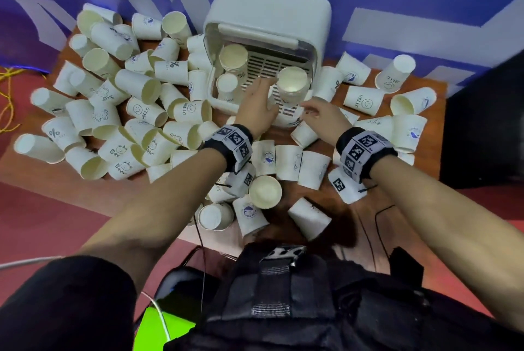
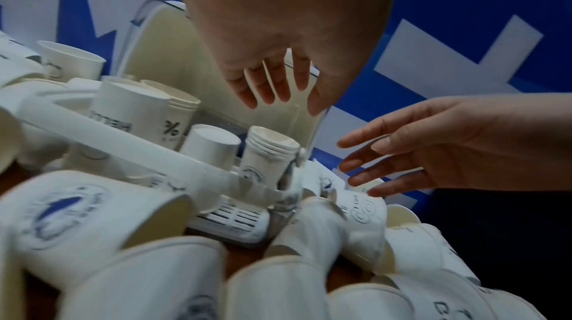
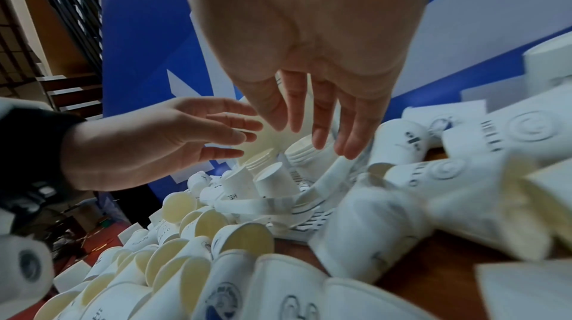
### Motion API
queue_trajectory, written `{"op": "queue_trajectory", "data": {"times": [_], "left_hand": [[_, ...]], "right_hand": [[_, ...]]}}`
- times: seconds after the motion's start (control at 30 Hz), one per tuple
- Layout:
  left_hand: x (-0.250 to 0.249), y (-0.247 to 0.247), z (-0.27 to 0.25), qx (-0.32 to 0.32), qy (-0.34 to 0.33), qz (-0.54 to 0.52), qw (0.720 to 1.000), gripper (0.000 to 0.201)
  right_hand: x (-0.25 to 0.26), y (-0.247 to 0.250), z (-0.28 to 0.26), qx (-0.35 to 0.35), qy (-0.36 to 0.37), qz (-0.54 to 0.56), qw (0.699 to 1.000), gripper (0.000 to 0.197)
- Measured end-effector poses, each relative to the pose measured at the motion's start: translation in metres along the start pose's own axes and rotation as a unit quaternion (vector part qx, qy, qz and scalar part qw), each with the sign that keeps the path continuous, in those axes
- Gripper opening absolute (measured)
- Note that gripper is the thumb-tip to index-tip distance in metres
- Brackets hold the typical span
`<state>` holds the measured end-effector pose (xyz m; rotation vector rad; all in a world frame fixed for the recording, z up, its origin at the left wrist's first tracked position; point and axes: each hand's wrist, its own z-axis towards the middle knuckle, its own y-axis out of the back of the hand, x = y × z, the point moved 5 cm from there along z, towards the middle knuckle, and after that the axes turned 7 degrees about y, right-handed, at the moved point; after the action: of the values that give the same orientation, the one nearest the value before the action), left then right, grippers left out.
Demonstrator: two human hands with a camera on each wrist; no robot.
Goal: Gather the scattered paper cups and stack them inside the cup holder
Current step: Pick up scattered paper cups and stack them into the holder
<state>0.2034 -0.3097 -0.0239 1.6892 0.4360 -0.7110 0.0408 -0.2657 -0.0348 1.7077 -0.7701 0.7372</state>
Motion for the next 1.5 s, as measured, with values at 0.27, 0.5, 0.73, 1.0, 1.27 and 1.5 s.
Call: {"op": "queue_trajectory", "data": {"times": [0.27,0.5,0.73,1.0,1.27,1.5], "left_hand": [[-0.087,-0.081,-0.022,0.106,-0.049,0.025,0.993,0.05],[-0.136,-0.153,-0.049,0.205,-0.054,0.075,0.974,0.05],[-0.149,-0.207,-0.075,0.284,-0.023,0.117,0.951,0.052],[-0.146,-0.239,-0.083,0.272,0.016,0.102,0.957,0.074],[-0.148,-0.254,-0.083,0.295,0.039,0.068,0.952,0.093],[-0.152,-0.254,-0.085,0.285,0.012,0.043,0.957,0.097]], "right_hand": [[-0.065,0.074,-0.065,-0.02,-0.062,-0.02,0.998,0.037],[-0.129,0.116,-0.112,-0.013,-0.125,-0.063,0.99,0.042],[-0.17,0.12,-0.13,0.025,-0.142,-0.096,0.985,0.043],[-0.189,0.114,-0.131,0.025,-0.144,-0.058,0.988,0.043],[-0.205,0.099,-0.131,0.066,-0.158,-0.013,0.985,0.037],[-0.209,0.104,-0.133,0.064,-0.152,0.041,0.985,0.042]]}}
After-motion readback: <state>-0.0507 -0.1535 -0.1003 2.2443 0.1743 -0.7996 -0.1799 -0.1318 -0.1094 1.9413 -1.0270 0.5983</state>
